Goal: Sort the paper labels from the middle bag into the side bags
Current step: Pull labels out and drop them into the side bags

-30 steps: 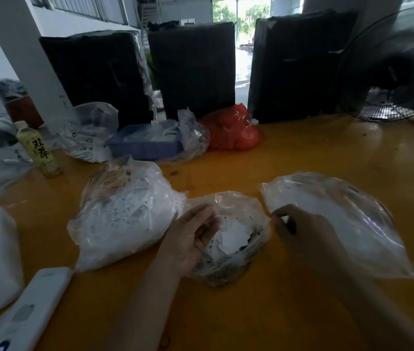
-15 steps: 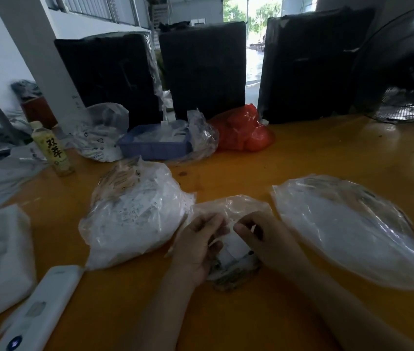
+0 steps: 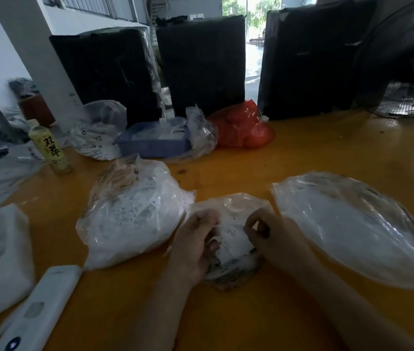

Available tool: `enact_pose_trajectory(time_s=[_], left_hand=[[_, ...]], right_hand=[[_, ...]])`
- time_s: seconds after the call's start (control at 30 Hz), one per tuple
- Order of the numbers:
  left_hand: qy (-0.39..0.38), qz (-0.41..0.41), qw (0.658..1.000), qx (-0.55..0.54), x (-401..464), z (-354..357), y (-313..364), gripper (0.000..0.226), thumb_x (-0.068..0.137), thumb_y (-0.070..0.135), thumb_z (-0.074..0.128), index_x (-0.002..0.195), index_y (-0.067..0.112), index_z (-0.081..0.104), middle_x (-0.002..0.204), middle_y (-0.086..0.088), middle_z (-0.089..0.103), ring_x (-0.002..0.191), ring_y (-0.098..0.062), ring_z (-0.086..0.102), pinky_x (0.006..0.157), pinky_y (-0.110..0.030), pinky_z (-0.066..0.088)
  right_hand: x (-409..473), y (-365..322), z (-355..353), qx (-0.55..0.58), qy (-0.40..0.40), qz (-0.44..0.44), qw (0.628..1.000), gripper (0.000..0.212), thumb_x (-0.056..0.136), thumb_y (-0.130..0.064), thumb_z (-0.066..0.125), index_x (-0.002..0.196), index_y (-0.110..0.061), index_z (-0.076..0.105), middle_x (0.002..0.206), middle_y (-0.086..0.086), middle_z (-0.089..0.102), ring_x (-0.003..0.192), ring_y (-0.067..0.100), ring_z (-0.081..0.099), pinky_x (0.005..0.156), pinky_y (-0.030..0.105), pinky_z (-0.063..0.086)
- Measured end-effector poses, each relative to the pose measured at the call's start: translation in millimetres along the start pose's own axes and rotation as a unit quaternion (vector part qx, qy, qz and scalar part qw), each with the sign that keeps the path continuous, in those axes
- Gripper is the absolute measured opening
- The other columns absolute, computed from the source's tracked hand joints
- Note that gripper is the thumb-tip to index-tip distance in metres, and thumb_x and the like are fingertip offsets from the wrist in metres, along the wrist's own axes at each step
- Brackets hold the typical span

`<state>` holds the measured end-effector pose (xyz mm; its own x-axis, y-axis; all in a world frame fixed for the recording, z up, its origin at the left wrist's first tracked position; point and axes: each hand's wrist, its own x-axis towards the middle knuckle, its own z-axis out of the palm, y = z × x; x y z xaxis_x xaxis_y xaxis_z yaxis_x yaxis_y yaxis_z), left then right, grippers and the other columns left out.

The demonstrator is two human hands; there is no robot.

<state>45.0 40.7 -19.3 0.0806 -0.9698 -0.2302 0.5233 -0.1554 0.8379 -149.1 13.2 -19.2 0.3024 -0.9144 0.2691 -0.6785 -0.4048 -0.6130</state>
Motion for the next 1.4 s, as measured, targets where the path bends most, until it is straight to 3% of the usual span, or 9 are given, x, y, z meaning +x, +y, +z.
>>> enact_pose_trajectory(time_s=[0.17, 0.27, 0.37, 0.5, 0.67, 0.83, 0.97, 1.2, 1.4], left_hand=[[-0.002, -0.016, 0.997, -0.07, 1.2, -0.2, -2.6, 0.009, 0.081, 0.005, 0.074, 0.087, 0.008, 0.069, 0.094, -0.015, 0.078, 0.081, -0.02, 0.078, 0.062, -0.023, 0.062], [-0.006, -0.002, 0.996, -0.086, 1.9, 0.6, -5.1, 0.016, 0.078, -0.001, 0.075, 0.092, 0.003, 0.068, 0.095, -0.02, 0.077, 0.087, -0.026, 0.079, 0.069, -0.025, 0.063], [0.003, 0.004, 0.998, -0.067, 3.3, 1.0, -6.9, 0.036, 0.073, 0.001, 0.079, 0.107, -0.002, 0.068, 0.102, -0.022, 0.077, 0.094, -0.029, 0.079, 0.073, -0.024, 0.063], [0.014, -0.005, 0.998, -0.067, 5.4, 0.0, -11.0, 0.018, 0.072, -0.002, 0.079, 0.091, -0.001, 0.078, 0.101, -0.023, 0.077, 0.092, -0.031, 0.079, 0.071, -0.025, 0.063], [0.004, 0.006, 1.0, -0.007, 3.5, 0.3, -11.2, 0.023, 0.076, 0.011, 0.08, 0.097, 0.004, 0.076, 0.098, -0.019, 0.079, 0.088, -0.023, 0.08, 0.064, -0.021, 0.061], [0.009, 0.0, 0.999, -0.043, 4.7, 2.7, -11.1, 0.022, 0.074, 0.006, 0.08, 0.095, 0.001, 0.076, 0.101, -0.023, 0.078, 0.09, -0.028, 0.08, 0.071, -0.022, 0.062], [0.012, 0.004, 0.999, -0.051, 5.9, 3.9, -13.4, 0.015, 0.072, 0.004, 0.082, 0.087, 0.004, 0.079, 0.101, -0.025, 0.078, 0.09, -0.03, 0.079, 0.074, -0.026, 0.063], [0.008, 0.012, 0.999, -0.045, 5.4, 2.9, -14.6, 0.03, 0.072, 0.001, 0.081, 0.101, -0.002, 0.073, 0.107, -0.027, 0.077, 0.094, -0.032, 0.079, 0.076, -0.026, 0.063], [0.002, 0.012, 0.999, -0.032, 3.4, 5.0, -13.6, 0.034, 0.073, 0.002, 0.078, 0.106, -0.003, 0.07, 0.108, -0.025, 0.077, 0.094, -0.029, 0.079, 0.076, -0.025, 0.063]], right_hand=[[-4.8, -0.1, -15.4, 0.184, 0.036, 0.035, 0.982, 0.009, 0.09, -0.035, 0.071, 0.094, -0.028, 0.067, 0.081, -0.016, 0.076, 0.068, 0.0, 0.072, 0.061, 0.02, 0.059], [-4.8, 4.1, -11.5, 0.177, 0.045, 0.073, 0.981, 0.016, 0.083, -0.044, 0.074, 0.089, -0.03, 0.07, 0.074, -0.02, 0.074, 0.068, -0.003, 0.071, 0.061, 0.018, 0.057], [-3.6, 8.1, -7.4, 0.168, 0.086, 0.088, 0.978, 0.016, 0.082, -0.033, 0.081, 0.086, -0.038, 0.066, 0.073, -0.024, 0.071, 0.074, -0.013, 0.067, 0.058, 0.007, 0.051], [-0.8, 10.4, -7.6, 0.176, 0.079, 0.102, 0.976, 0.035, 0.087, -0.029, 0.078, 0.109, -0.04, 0.053, 0.094, -0.022, 0.072, 0.087, -0.007, 0.067, 0.062, 0.011, 0.053], [-2.9, 10.9, -6.7, 0.221, 0.078, 0.092, 0.968, 0.02, 0.096, -0.019, 0.066, 0.105, -0.035, 0.06, 0.099, -0.021, 0.067, 0.091, -0.008, 0.063, 0.066, 0.005, 0.05], [-4.4, 7.1, -8.9, 0.24, 0.117, 0.066, 0.961, 0.009, 0.099, -0.017, 0.062, 0.102, -0.024, 0.066, 0.088, -0.015, 0.07, 0.077, -0.004, 0.066, 0.058, 0.01, 0.05], [-6.0, 6.2, -9.1, 0.254, 0.101, 0.055, 0.96, 0.007, 0.1, -0.021, 0.061, 0.101, -0.027, 0.065, 0.077, -0.012, 0.072, 0.064, 0.003, 0.068, 0.052, 0.011, 0.047], [-9.6, -1.6, -8.0, 0.186, 0.09, 0.002, 0.978, 0.025, 0.098, -0.02, 0.063, 0.094, -0.044, 0.058, 0.079, -0.017, 0.069, 0.069, 0.001, 0.068, 0.059, 0.013, 0.053], [-9.5, -1.6, -6.0, 0.155, 0.126, -0.004, 0.98, 0.016, 0.098, -0.015, 0.064, 0.103, -0.03, 0.061, 0.083, -0.018, 0.064, 0.072, 0.0, 0.067, 0.062, 0.01, 0.051]])
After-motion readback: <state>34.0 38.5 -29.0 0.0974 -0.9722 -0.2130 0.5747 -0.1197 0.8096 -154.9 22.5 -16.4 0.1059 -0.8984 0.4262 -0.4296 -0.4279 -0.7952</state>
